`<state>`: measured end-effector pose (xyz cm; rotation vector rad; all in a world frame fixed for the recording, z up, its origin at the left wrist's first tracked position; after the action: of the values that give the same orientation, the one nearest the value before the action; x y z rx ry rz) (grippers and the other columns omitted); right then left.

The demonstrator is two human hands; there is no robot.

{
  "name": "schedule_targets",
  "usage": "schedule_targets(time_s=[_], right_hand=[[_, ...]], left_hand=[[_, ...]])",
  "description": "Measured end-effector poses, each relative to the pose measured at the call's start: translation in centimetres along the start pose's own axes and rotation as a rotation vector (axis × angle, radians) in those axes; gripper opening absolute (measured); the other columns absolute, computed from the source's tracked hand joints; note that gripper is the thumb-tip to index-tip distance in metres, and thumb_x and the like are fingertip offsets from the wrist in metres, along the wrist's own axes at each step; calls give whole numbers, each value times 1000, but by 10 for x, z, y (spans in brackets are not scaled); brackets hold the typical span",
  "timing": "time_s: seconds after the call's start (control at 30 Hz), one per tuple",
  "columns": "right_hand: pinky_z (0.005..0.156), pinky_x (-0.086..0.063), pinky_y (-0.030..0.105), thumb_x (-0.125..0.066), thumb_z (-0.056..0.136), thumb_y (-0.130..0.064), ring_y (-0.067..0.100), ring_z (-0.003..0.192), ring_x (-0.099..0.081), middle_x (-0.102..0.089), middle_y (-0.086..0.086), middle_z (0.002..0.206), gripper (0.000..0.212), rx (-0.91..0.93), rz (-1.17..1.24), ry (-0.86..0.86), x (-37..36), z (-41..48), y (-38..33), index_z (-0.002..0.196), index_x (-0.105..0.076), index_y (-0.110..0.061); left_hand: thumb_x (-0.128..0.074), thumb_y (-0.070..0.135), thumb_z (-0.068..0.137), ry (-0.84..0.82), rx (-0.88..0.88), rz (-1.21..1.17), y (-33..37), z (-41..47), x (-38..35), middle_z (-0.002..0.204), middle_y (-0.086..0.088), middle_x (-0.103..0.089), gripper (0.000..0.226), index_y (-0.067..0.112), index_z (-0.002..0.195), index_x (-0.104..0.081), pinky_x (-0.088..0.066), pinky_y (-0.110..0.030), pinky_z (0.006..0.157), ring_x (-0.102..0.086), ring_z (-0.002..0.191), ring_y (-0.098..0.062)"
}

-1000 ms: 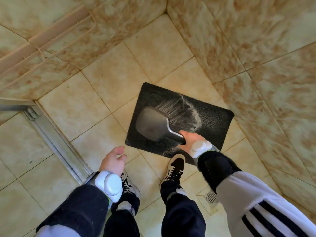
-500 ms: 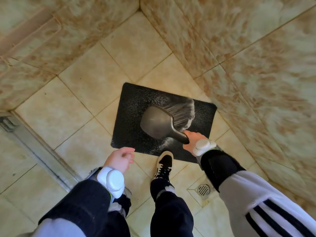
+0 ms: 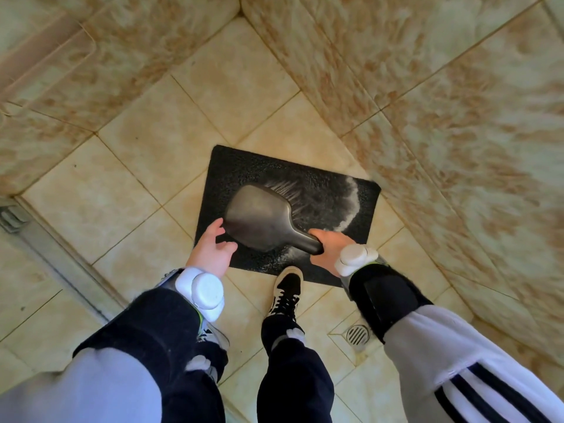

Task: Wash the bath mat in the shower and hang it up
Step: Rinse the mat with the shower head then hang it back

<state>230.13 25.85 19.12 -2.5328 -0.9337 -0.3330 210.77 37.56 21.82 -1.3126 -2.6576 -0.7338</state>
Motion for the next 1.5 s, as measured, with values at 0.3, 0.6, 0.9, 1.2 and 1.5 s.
schedule_targets(time_s=[0.3, 0.6, 0.9, 1.2, 1.5], right_hand=[[83, -48, 33, -58, 88, -23, 24, 95, -60, -63, 3, 110, 41, -70, 8, 11, 5, -7, 36, 128, -49, -24], [79, -49, 34, -60, 86, -21, 26, 93, -63, -65, 6, 105, 34, -216, 98, 61, 6, -16, 83, 118, -53, -24], [73, -42, 30, -58, 87, -15, 23, 81, -54, -56, 1, 90, 20, -227, 132, 124, 14, -21, 98, 105, -52, -23], [79, -49, 38, -58, 88, -23, 30, 91, -62, -65, 10, 103, 27, -221, 130, 159, 25, -20, 91, 114, -52, -19], [73, -41, 30, -60, 89, -22, 24, 81, -54, -61, 6, 99, 30, -284, 168, 181, 29, -33, 111, 117, -52, -17]], left_hand=[[-44, 5, 95, -73, 34, -119, 14, -1, -29, 147, 1, -39, 54, 20, 146, -32, -46, -35, 95, -48, 118, -23], [-43, 5, 95, -128, 40, -57, 15, -3, -44, 140, -4, -47, 46, 19, 139, -43, -48, -32, 91, -51, 110, -19], [-38, 2, 97, -163, 41, -31, 17, -13, -53, 137, -9, -50, 42, 15, 136, -46, -47, -32, 87, -53, 108, -19], [-35, 1, 99, -179, 47, -31, 16, -17, -56, 137, -13, -49, 41, 13, 137, -45, -44, -31, 85, -54, 108, -21], [-34, 2, 99, -183, 52, -18, 16, -21, -56, 134, -14, -52, 39, 11, 134, -48, -44, -32, 87, -54, 116, -27]])
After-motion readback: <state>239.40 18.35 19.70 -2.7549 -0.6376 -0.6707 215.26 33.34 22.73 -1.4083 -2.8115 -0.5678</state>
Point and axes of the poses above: each hand's wrist, its own z-axis towards the middle knuckle, its own x-axis out of the back of the hand, y = z × x, the point moved 7 cm from there along z, towards the middle knuckle
